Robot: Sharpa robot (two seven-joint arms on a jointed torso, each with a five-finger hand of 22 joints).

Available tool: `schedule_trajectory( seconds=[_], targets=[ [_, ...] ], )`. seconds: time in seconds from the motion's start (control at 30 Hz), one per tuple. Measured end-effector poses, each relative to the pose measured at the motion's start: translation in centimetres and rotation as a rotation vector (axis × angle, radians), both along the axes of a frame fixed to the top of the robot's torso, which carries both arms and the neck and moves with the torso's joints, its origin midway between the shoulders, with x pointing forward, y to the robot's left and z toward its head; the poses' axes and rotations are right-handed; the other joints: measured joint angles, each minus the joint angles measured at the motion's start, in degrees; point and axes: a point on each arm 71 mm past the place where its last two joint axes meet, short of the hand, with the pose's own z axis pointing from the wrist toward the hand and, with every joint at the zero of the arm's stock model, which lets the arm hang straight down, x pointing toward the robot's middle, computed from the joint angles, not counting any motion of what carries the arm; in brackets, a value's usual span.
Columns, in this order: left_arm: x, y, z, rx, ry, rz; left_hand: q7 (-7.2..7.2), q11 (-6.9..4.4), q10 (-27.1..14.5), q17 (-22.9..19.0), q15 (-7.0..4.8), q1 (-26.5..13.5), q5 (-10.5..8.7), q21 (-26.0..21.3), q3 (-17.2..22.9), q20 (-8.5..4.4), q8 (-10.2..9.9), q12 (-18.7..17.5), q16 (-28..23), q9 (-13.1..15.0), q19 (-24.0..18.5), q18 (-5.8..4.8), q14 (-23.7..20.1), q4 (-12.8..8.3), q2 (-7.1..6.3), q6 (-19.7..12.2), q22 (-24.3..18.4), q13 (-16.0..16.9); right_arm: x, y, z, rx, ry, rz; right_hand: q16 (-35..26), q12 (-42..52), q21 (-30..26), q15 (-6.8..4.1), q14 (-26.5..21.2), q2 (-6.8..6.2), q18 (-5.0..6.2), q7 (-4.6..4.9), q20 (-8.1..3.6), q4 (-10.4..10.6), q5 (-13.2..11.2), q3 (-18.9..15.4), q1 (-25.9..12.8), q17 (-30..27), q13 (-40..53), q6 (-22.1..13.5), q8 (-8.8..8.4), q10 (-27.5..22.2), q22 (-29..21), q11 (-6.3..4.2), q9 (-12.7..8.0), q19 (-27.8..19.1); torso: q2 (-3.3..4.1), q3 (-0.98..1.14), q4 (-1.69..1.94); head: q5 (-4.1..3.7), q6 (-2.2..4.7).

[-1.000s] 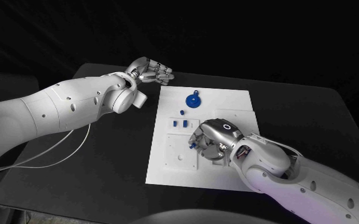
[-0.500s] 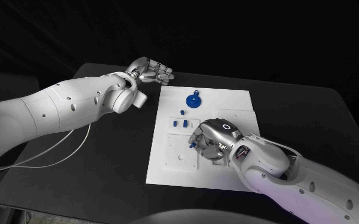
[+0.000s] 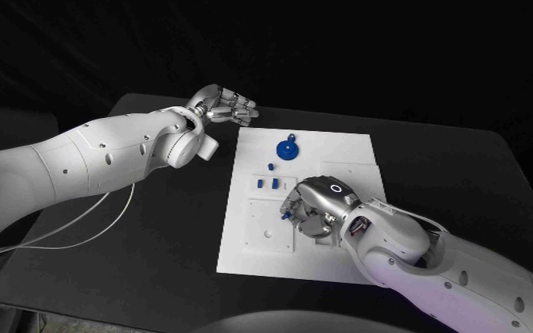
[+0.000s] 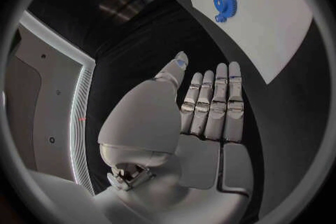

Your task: Assemble the parts on the task board

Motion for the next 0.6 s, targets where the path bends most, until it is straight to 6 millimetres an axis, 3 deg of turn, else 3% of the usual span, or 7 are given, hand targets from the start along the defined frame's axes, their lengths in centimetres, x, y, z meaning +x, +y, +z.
schedule_trajectory(
  seconds=[0.6],
  targets=[
    [0.00, -0.06, -0.02, 0.000, 0.002, -0.001, 0.00, 0.00, 0.00, 0.00, 0.22, 0.00, 0.00, 0.00, 0.00, 0.00, 0.00, 0.00, 0.00, 0.00, 0.00, 0.00, -0.22, 0.00, 0.00, 0.00, -0.08, 0.00, -0.07, 0.60, 0.18, -0.051, -0.027, 0.002, 0.00, 0.00, -0.20, -0.17, -0.26, -0.15, 0.05, 0.04, 0.01, -0.07, -0.01, -0.07, -0.15, 0.00, 0.00, -0.02, -0.03, 0.22, 0.33, 0.23, 0.05, 0.00, -0.03, -0.03, 0.04, 0.02, -0.07]
  ],
)
